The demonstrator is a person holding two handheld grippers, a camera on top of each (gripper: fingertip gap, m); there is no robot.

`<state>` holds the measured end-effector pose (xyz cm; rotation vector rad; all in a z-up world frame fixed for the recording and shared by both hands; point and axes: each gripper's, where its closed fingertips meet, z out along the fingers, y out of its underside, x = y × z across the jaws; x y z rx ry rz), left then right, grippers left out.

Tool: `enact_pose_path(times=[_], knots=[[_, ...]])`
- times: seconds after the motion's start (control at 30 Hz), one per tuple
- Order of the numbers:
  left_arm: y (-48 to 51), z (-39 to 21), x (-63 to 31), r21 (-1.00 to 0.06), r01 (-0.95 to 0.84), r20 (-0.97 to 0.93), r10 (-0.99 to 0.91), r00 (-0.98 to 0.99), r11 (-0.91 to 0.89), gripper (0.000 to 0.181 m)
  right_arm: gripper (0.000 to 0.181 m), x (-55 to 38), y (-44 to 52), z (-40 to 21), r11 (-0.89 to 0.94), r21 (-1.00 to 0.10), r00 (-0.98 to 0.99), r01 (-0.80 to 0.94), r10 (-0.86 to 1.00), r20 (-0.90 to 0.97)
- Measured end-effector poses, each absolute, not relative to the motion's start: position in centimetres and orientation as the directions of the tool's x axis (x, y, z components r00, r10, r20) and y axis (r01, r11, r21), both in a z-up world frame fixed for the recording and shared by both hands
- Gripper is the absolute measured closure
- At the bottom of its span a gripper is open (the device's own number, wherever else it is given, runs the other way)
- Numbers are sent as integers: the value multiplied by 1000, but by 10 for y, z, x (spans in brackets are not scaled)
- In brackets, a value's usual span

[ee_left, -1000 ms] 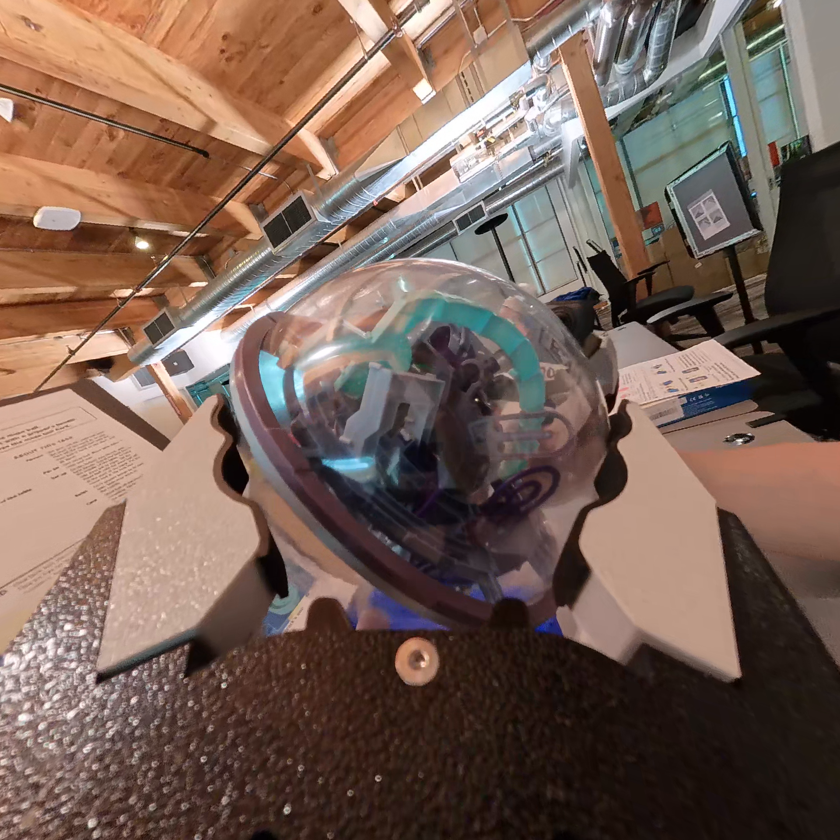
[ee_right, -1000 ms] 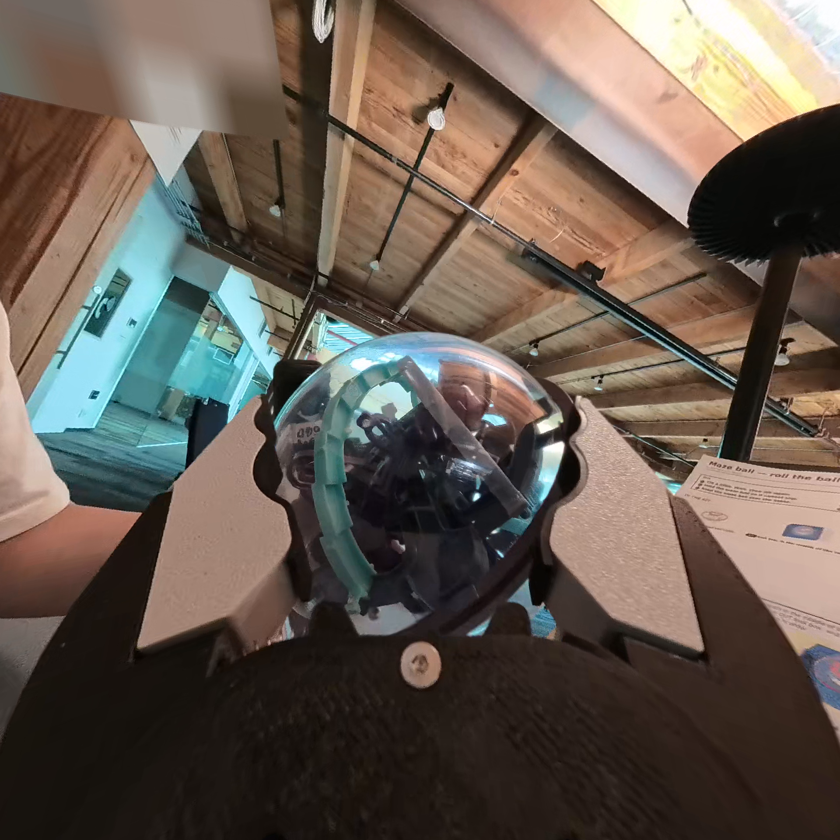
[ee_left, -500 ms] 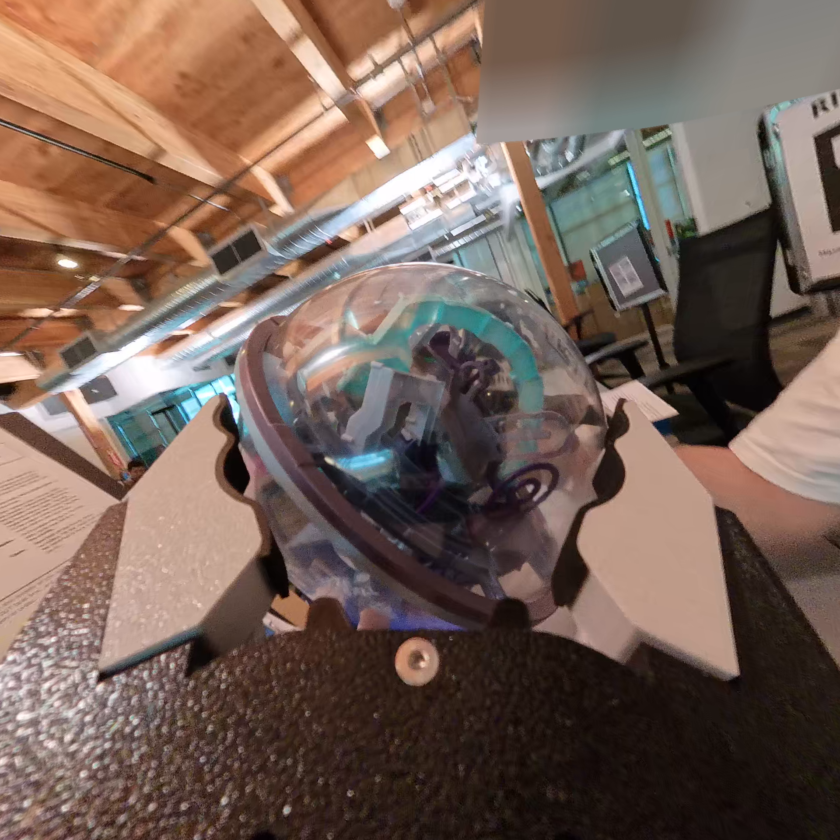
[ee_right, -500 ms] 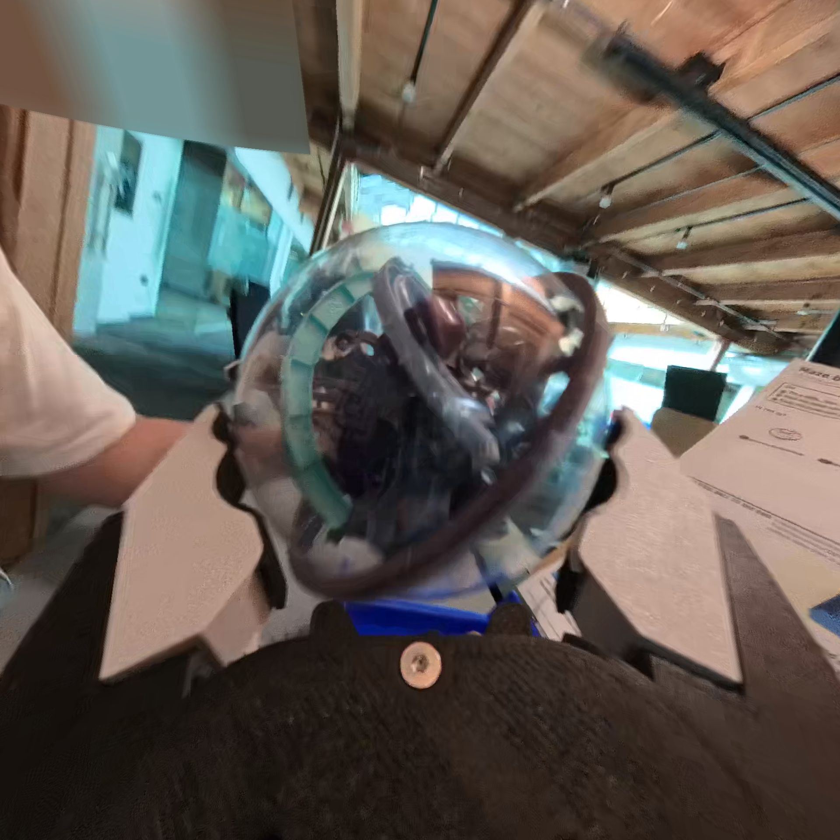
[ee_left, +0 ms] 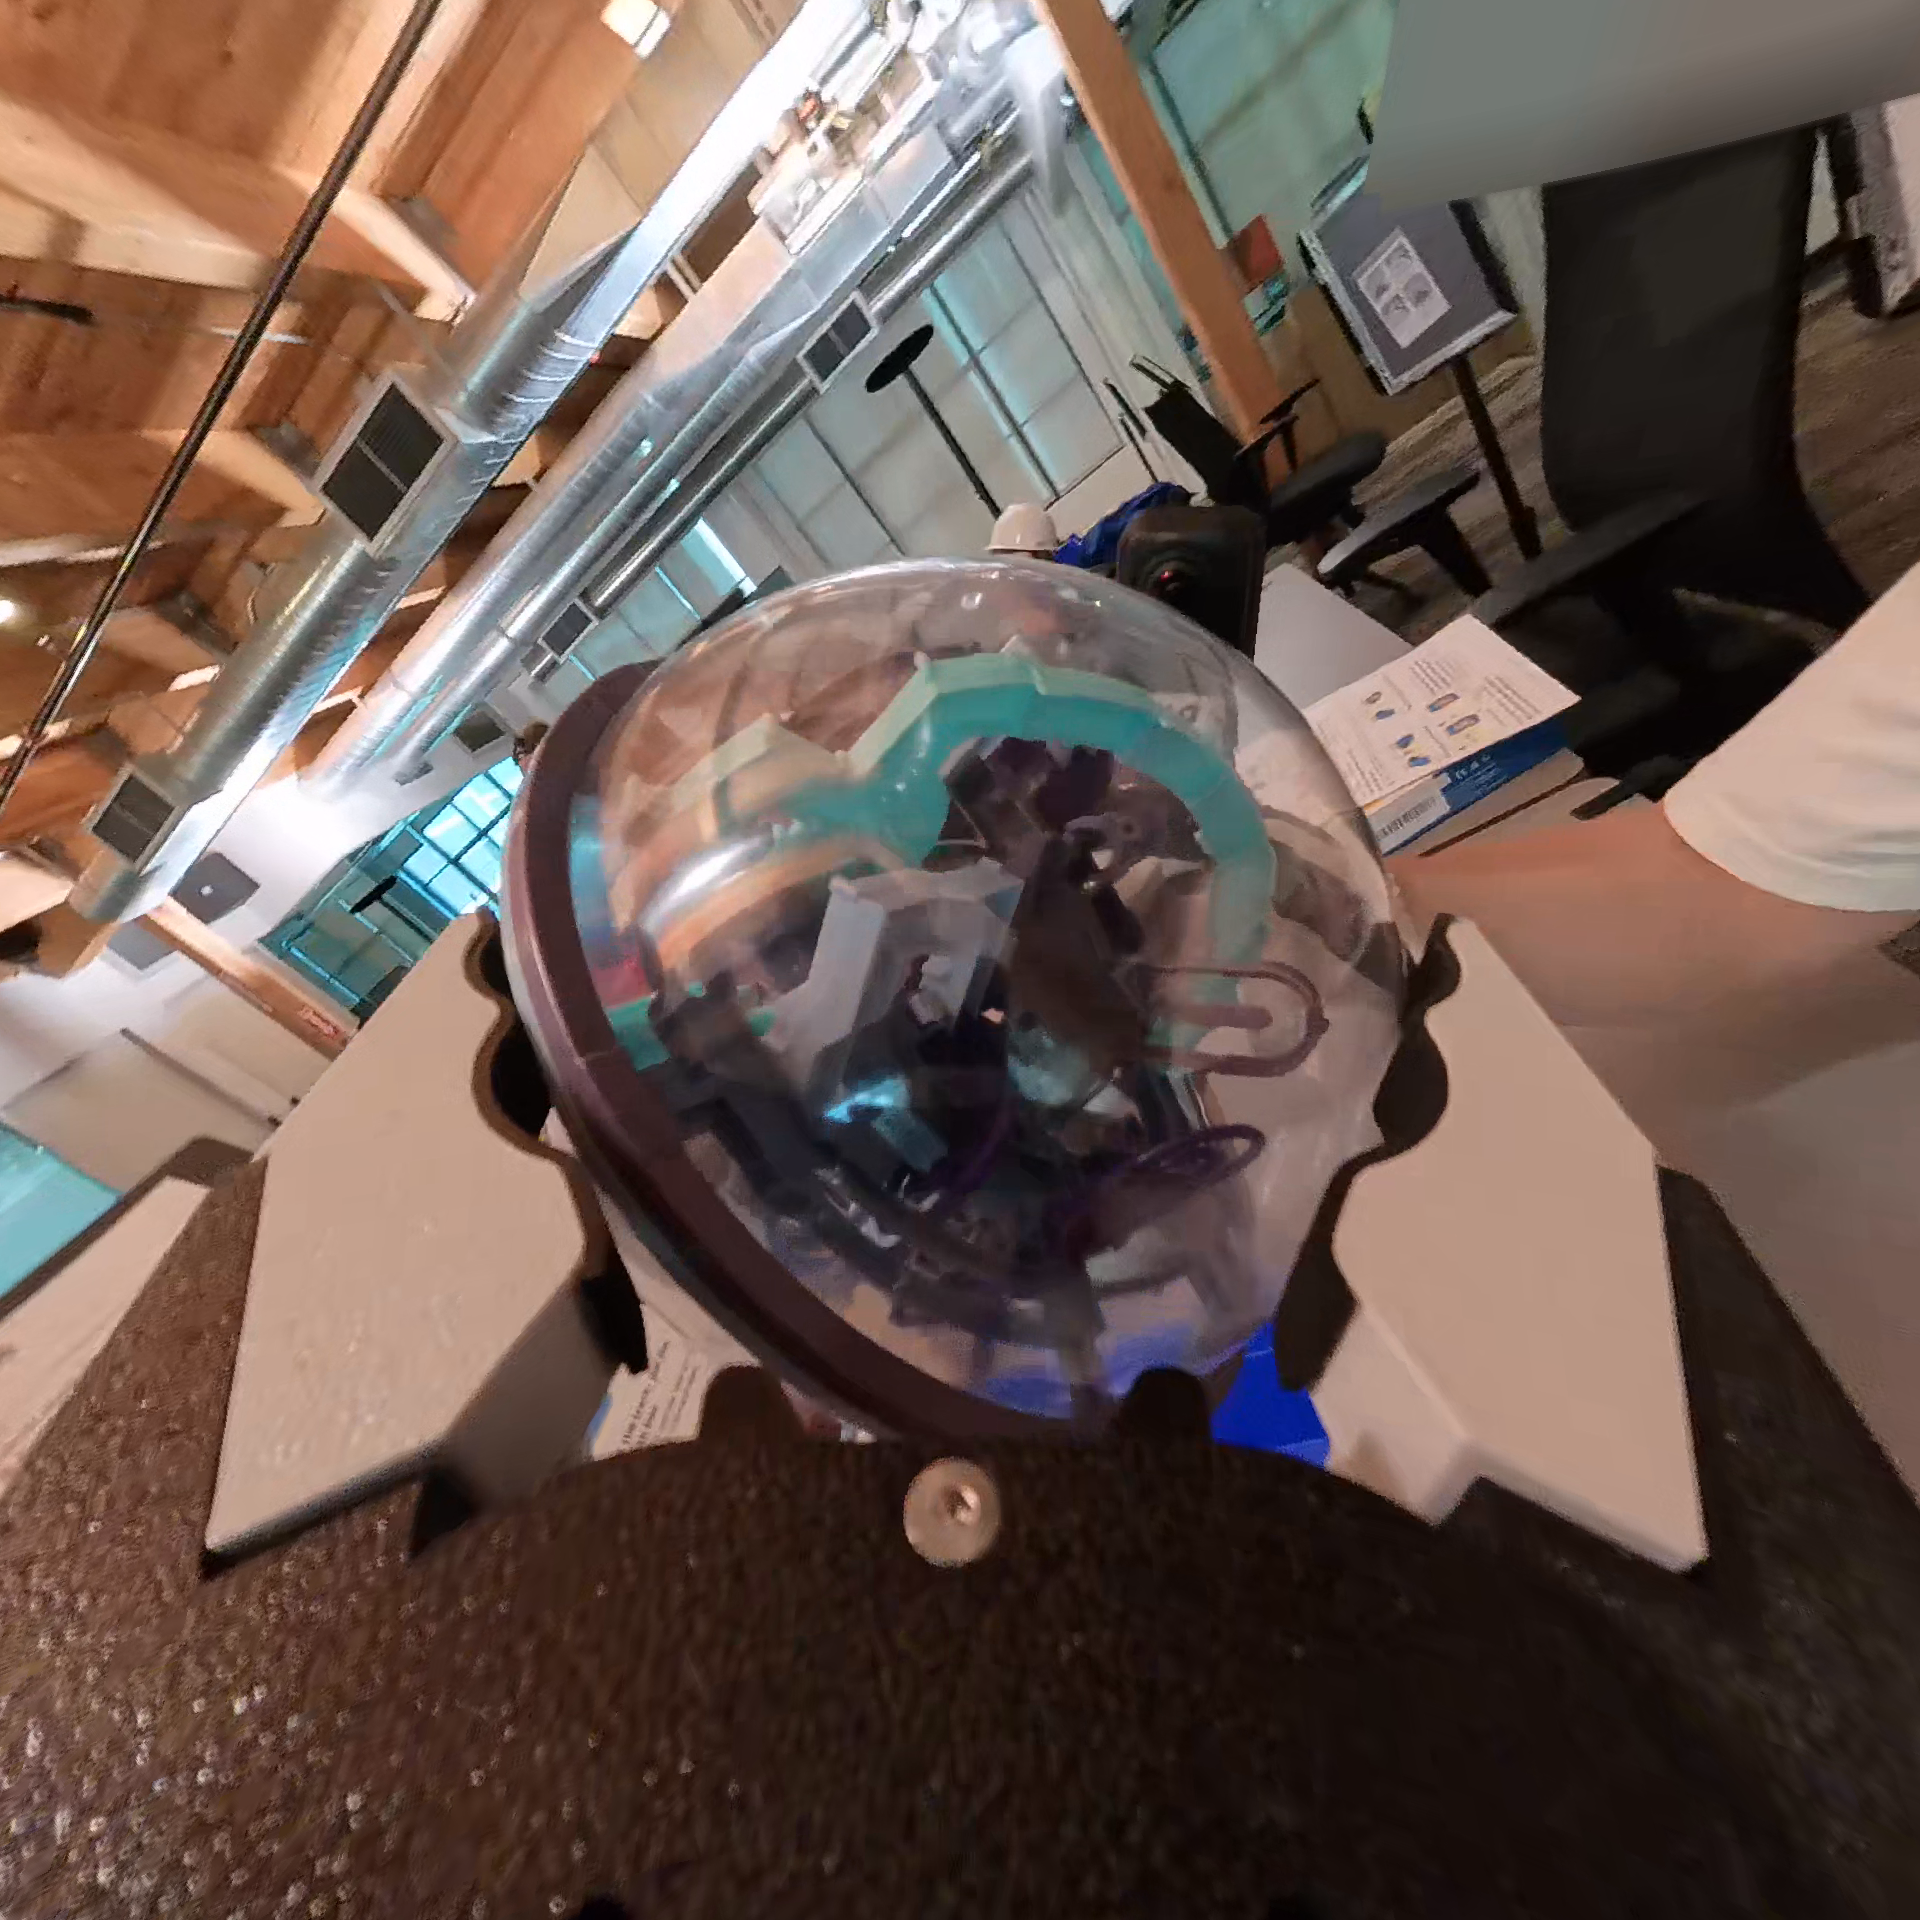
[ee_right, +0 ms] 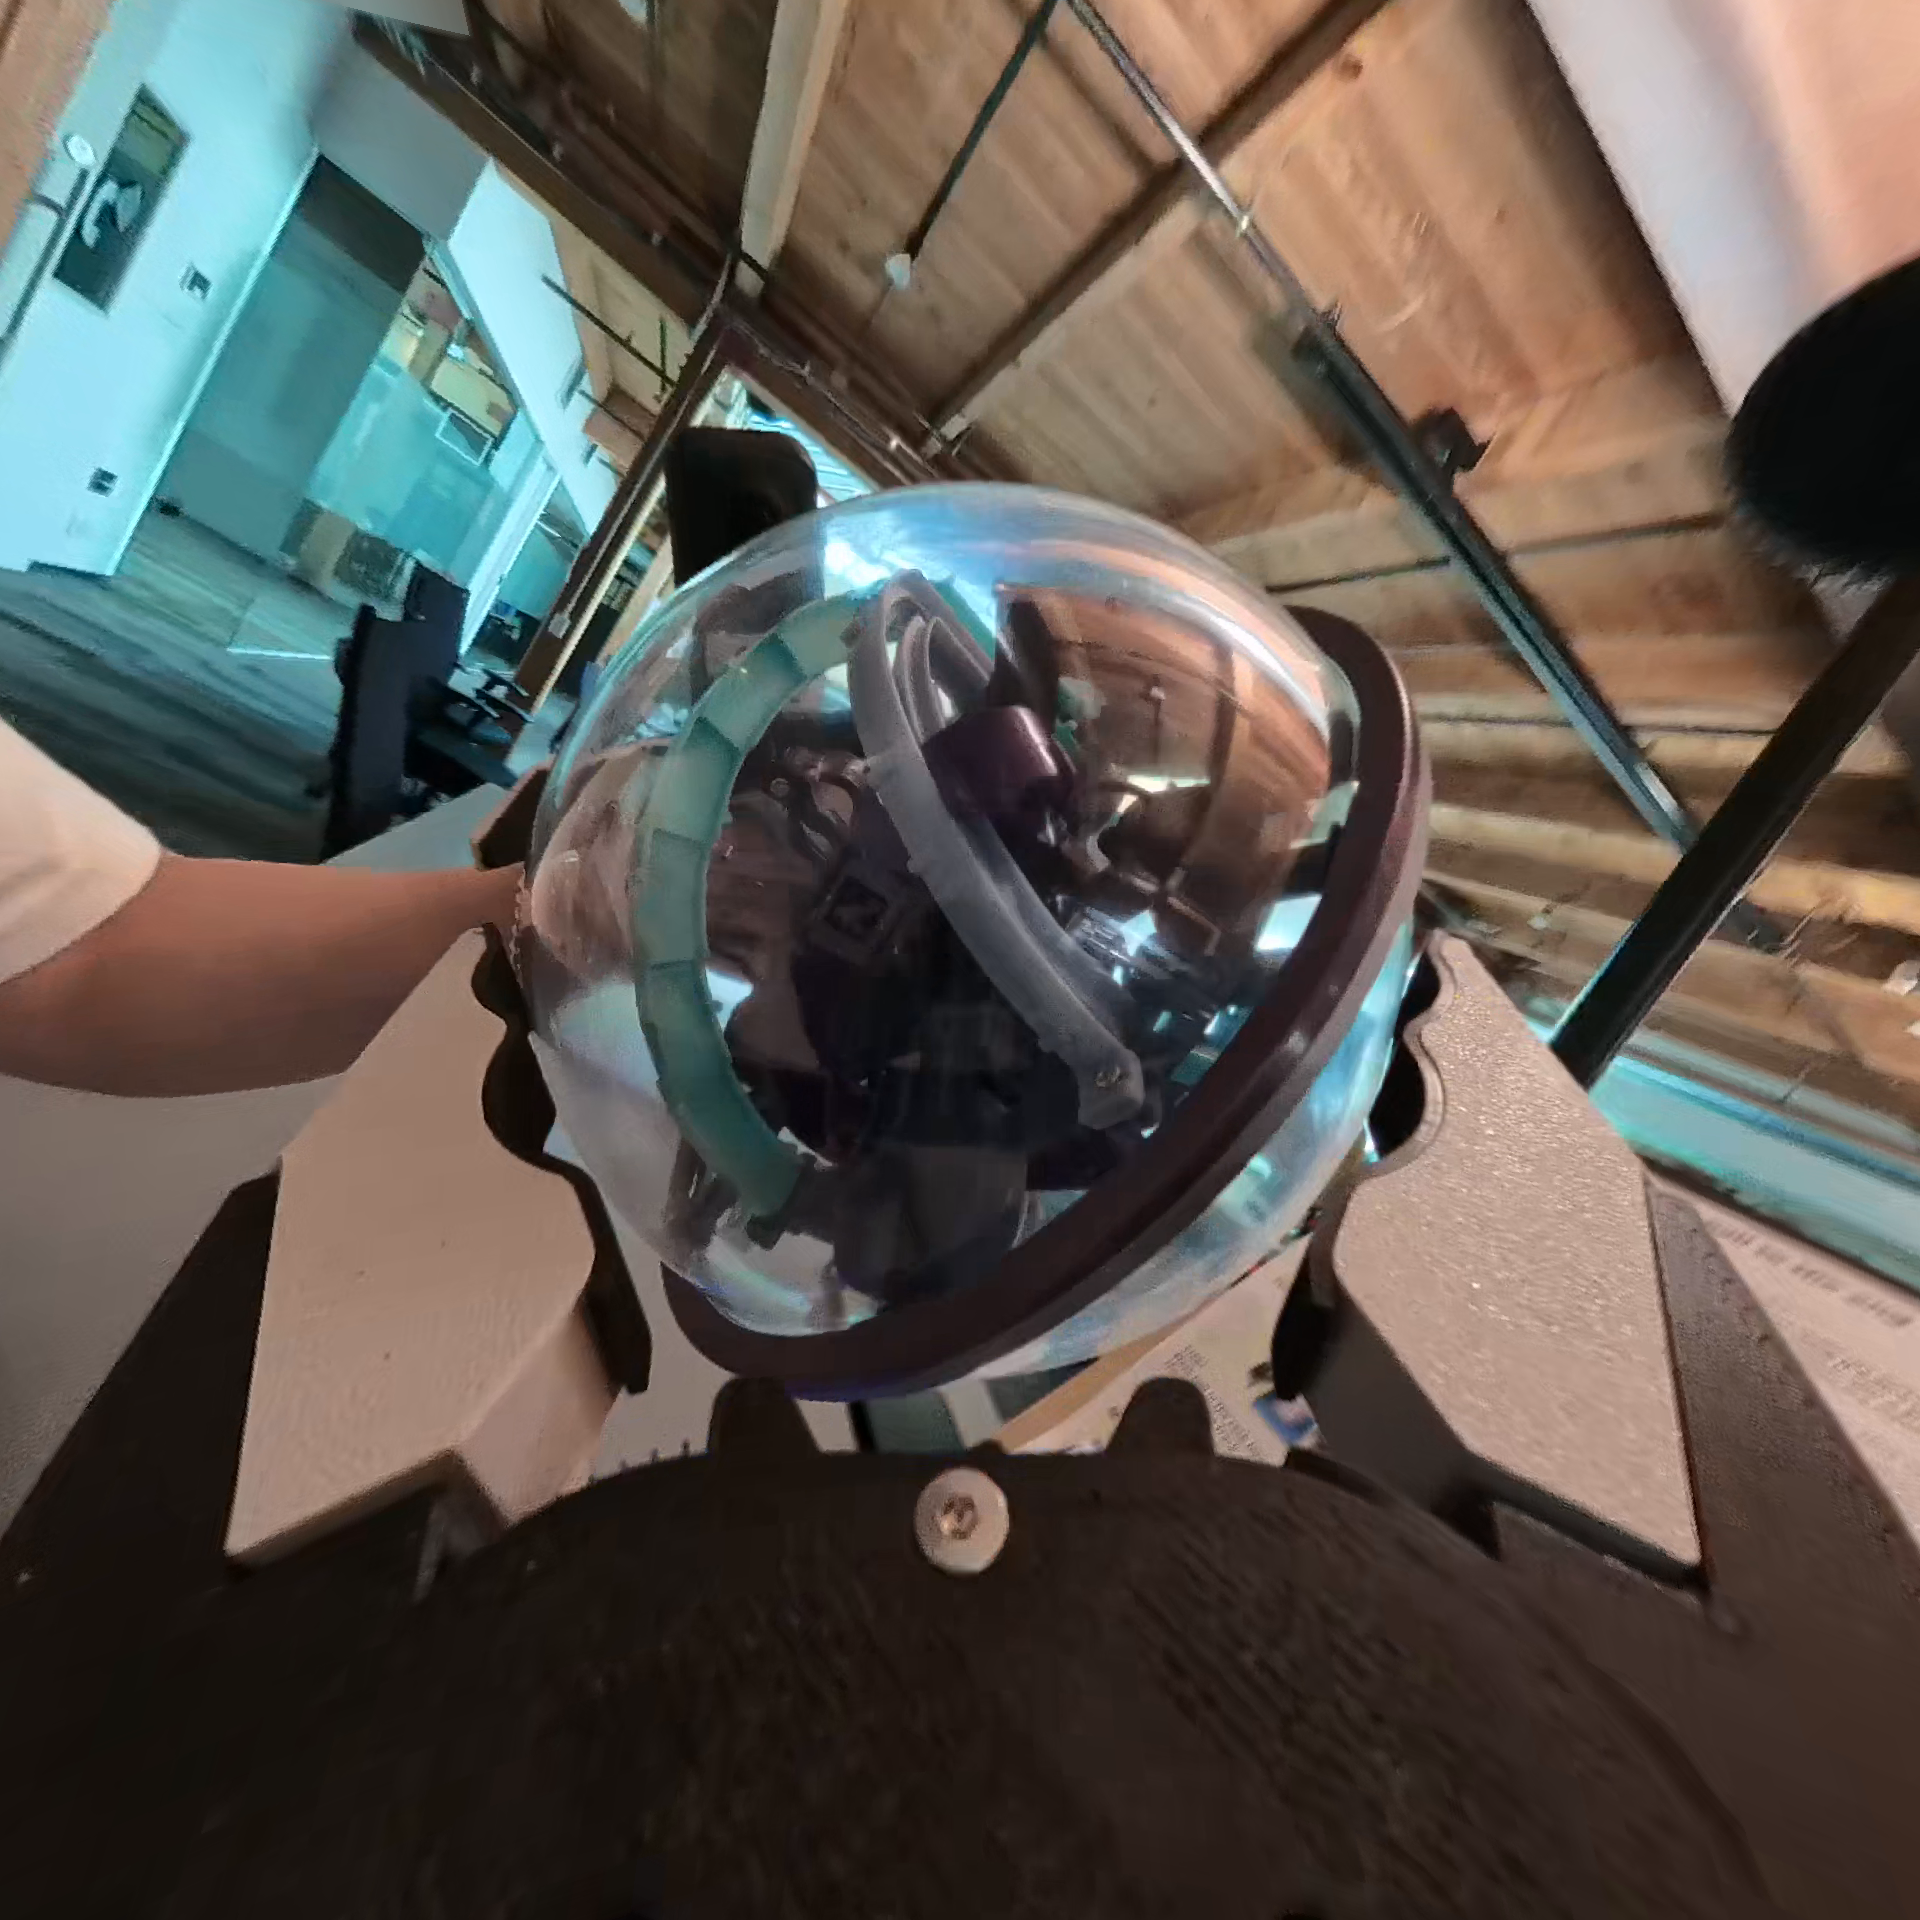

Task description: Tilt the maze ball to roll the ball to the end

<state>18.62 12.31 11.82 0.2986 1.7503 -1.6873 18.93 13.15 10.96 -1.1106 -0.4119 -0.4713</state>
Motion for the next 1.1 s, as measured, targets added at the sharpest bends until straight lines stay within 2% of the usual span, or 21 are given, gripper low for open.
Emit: enact_pose_path(times=[0.07,0.2,0.33,0.47,0.77,0.93,1.1], knots=[[123,127,183,-770,624,-635,-266,-725,136,23,23,187,132,117,336,-731,803,593,-179,569],[118,149,174,-784,619,-606,-267,-749,43,23,23,173,122,146,449,-683,808,576,-185,560],[120,166,175,-781,619,-619,-228,-751,82,22,23,173,124,164,408,-678,787,612,-228,573],[112,190,170,-757,637,-654,-189,-733,147,22,23,166,115,190,475,-615,768,630,-263,584],[92,215,143,-462,803,-856,48,-515,376,23,23,147,102,212,494,-387,609,778,-447,655],[81,213,135,-336,822,-882,154,-446,460,25,23,156,106,206,532,-397,648,748,-454,612],[74,200,134,-236,806,-876,239,-418,543,24,23,155,103,196,577,-341,649,742,-493,580]])
